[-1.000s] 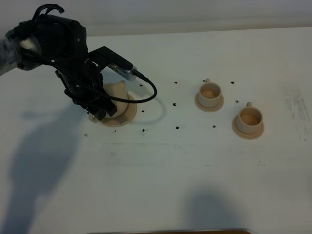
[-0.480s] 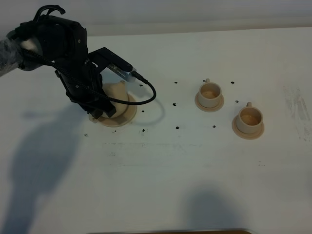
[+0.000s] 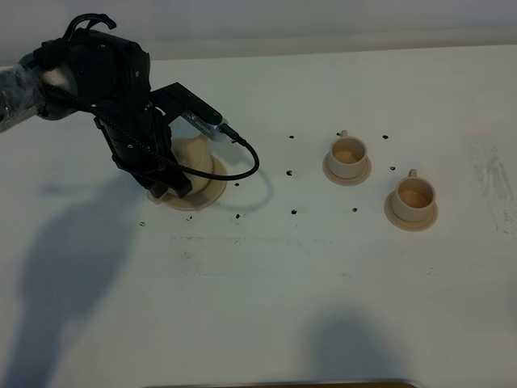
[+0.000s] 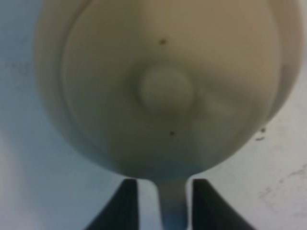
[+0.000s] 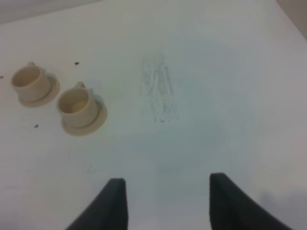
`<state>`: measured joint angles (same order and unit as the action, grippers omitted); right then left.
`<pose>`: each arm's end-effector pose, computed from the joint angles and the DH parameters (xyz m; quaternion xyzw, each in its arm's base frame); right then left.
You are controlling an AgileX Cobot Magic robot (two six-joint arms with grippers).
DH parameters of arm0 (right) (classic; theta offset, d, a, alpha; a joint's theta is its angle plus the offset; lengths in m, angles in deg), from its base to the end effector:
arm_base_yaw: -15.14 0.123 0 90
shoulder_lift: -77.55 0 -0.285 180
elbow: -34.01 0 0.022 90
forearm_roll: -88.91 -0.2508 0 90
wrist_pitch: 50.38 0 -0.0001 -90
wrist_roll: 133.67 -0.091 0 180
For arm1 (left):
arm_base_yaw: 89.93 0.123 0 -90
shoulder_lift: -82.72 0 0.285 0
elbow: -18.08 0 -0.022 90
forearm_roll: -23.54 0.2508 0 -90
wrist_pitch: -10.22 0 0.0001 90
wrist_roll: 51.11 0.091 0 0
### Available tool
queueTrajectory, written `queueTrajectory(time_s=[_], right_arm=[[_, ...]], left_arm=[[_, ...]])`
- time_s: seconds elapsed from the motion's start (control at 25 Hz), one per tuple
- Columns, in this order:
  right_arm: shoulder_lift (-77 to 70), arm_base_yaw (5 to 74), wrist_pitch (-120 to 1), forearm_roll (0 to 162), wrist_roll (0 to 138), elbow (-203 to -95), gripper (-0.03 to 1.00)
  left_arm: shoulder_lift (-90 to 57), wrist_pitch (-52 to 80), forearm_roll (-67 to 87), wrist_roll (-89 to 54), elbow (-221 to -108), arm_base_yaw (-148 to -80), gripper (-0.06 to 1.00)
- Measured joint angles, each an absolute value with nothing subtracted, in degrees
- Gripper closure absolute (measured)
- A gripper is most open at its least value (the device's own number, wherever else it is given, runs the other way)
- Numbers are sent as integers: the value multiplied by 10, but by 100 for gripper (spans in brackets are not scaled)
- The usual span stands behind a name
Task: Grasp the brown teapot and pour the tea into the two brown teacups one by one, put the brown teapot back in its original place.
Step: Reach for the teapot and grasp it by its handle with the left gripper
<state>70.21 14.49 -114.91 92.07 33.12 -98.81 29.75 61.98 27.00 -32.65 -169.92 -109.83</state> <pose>-0.0118 -0.0044 0.2787 0.1063 0.8549 0.0282 0.5069 0.3928 -0.1376 0.1583 0.3431 0.9355 0.0241 0.0806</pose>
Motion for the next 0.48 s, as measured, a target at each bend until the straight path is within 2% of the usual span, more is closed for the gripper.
queueTrajectory(time_s=[0.12, 0.48], right_arm=[[702, 145, -1149, 921, 331, -988, 56], [702, 145, -1149, 921, 331, -988, 56]], left_arm=[[297, 619, 276, -326, -1699, -1098, 86], [297, 614, 276, -326, -1699, -1098, 86]])
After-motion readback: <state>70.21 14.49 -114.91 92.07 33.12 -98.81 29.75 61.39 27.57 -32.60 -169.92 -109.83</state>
